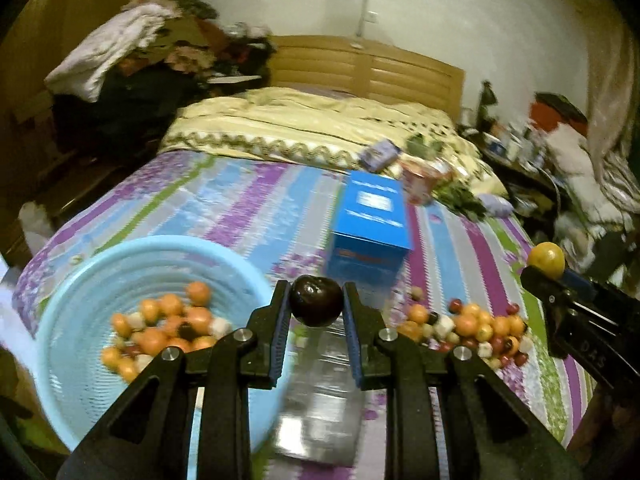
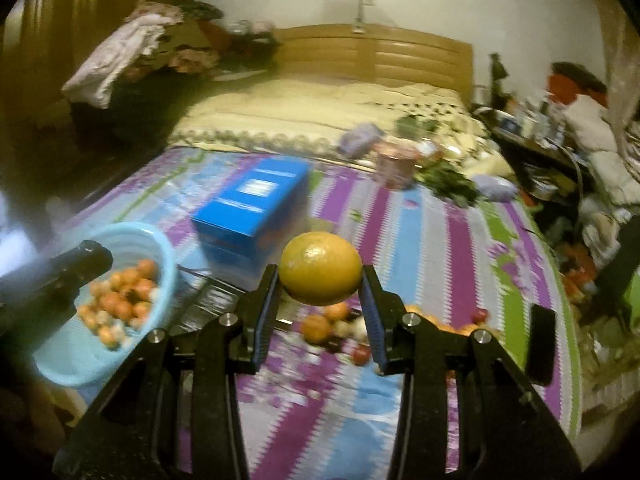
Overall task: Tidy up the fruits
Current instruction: 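Carry the plum and grapefruit in both tools over the blue basket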
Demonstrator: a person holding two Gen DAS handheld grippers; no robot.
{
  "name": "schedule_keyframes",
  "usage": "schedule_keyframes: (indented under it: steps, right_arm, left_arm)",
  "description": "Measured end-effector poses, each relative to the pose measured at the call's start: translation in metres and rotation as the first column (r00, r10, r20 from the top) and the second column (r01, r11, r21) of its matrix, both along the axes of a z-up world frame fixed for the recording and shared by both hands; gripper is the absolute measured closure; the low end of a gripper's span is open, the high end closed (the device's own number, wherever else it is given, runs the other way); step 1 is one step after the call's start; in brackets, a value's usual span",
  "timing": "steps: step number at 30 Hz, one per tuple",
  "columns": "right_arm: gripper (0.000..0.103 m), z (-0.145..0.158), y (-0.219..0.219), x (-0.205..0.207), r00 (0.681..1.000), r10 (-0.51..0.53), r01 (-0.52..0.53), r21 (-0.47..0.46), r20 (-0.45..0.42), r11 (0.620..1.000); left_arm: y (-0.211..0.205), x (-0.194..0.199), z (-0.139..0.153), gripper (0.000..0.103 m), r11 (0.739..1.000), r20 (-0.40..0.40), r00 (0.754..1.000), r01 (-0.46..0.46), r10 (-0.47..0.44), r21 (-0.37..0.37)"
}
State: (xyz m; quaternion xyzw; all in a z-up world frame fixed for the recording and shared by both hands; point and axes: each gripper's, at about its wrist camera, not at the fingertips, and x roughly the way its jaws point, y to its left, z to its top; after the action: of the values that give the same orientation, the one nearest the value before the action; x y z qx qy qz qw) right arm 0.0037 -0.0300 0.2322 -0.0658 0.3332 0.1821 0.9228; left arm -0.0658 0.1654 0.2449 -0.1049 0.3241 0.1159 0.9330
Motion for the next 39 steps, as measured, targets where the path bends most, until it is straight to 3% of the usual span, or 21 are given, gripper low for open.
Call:
schedule_keyframes:
  steps: [11,20,28,35,39]
  right_arm:
    - [0.063,0.016,0.100,-0.008,0.986,0.168,-0.168,0.021,0.004,0.986]
    - [0.063,0.011,0.164,-0.010,0.955,0.289,-0.289,0.001,-0.063,0.957]
    - [0.063,-0.009,0.207,-0.002,0.903,0.370,-0.385,-0.029,-0.219,0.923]
    - [0.063,-0.035,0.226,0.009,0.839,0.390,-0.436,-0.040,-0.380,0.899]
    - [0.063,-0.043,0.226,0.014,0.828,0.382,-0.441,-0.056,-0.411,0.896]
  left_arm:
    - [0.094,-0.038,0.016,0.078,0.988,0.007,0.988,-0.157,0.157,-0.017]
    - [0.146,-0.047,0.006,0.078,0.980,-0.070,0.978,-0.199,0.196,-0.034]
    - [0.185,-0.040,-0.027,0.078,0.974,-0.202,0.961,-0.209,0.188,-0.091]
    - [0.210,-0.036,-0.054,0.078,0.962,-0.310,0.934,-0.231,0.177,-0.146]
    - [0.221,-0.039,-0.062,0.078,0.956,-0.340,0.921,-0.252,0.189,-0.152]
